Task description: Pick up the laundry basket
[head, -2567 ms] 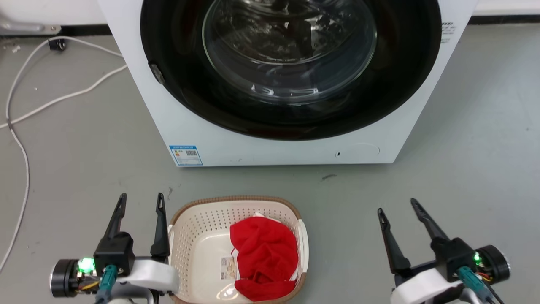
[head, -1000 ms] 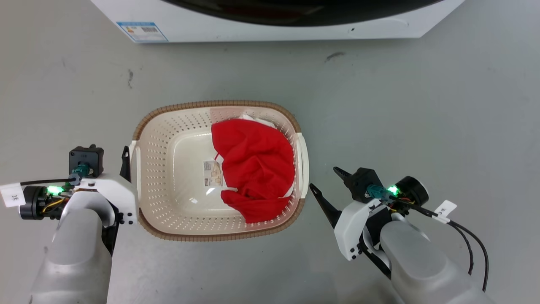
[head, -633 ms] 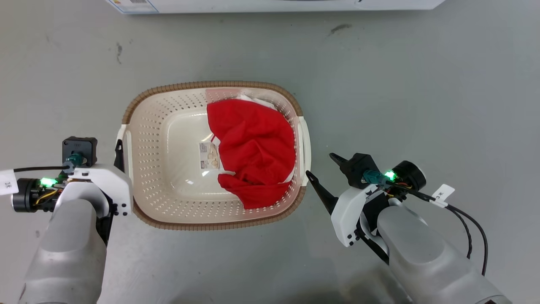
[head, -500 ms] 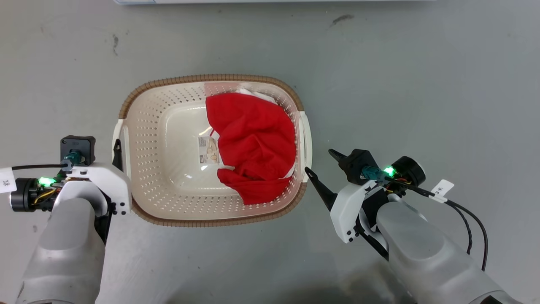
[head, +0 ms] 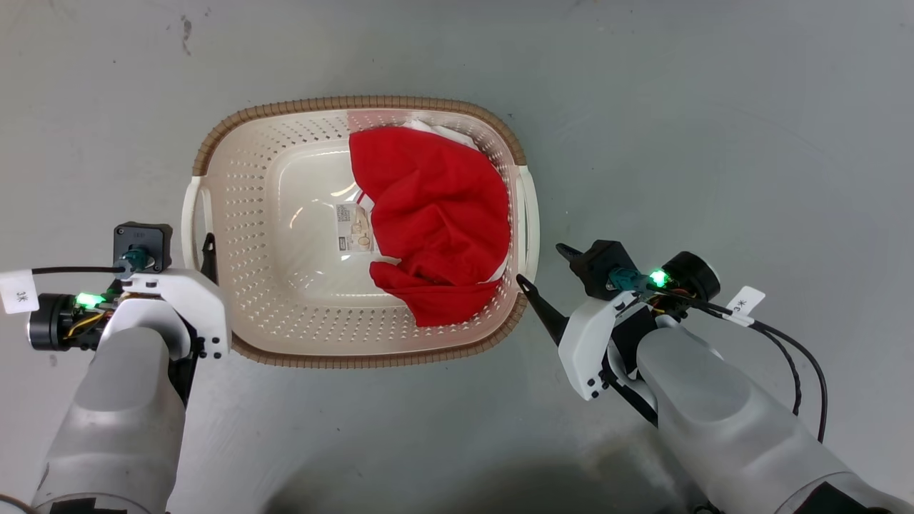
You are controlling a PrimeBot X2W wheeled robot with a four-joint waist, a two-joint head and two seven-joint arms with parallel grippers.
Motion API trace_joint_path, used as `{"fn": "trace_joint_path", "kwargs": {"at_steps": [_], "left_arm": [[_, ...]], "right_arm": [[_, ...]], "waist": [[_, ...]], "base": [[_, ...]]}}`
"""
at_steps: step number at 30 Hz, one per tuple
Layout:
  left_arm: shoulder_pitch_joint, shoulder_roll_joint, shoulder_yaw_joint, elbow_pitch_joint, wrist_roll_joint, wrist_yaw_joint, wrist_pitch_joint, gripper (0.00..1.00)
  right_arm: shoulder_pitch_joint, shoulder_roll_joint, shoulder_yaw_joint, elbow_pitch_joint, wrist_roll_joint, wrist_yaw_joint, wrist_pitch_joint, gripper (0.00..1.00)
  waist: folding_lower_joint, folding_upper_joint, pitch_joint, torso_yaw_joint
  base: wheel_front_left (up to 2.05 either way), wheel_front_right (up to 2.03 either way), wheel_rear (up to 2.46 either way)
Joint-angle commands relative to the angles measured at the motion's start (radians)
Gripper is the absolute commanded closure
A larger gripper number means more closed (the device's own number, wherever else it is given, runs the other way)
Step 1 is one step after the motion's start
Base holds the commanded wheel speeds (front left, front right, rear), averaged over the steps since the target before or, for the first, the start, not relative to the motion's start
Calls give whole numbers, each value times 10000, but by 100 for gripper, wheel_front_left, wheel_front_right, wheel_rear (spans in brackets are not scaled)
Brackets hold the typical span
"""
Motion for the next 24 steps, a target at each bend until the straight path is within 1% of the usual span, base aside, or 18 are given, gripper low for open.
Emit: {"fn": "trace_joint_path", "kwargs": {"at_steps": [1,10,11,12,13,14,24], "left_arm": [[-187,-12,-26,22,-11,-20,-28,0],[-383,-176,-263,331,-86,-175,-28,0],[-394,-187,-288,378,-97,-193,-28,21],[-422,-185,-324,374,-66,-189,-28,59],[-422,-207,-349,441,-89,-237,-28,100],[-424,-226,-378,518,-111,-262,-28,100],[-412,-252,-539,731,-239,-332,-28,100]], "right_arm": [[-221,-2,42,53,103,-7,-18,0],[-455,-4,460,413,477,-7,-15,0],[-469,-2,519,453,529,-7,25,0],[-513,-2,573,485,579,-7,45,43],[-577,-2,603,510,601,-7,35,98],[-577,-2,655,545,651,-7,83,100],[-633,-25,880,839,870,-11,19,100]], "waist": [[0,0,34,14],[0,0,267,96],[0,0,282,106],[0,0,294,114],[0,0,303,118],[0,0,304,127],[0,0,10,156]], "base": [[0,0,0],[0,0,0],[0,0,0],[0,0,0],[0,0,0],[0,0,0],[0,0,0]]}}
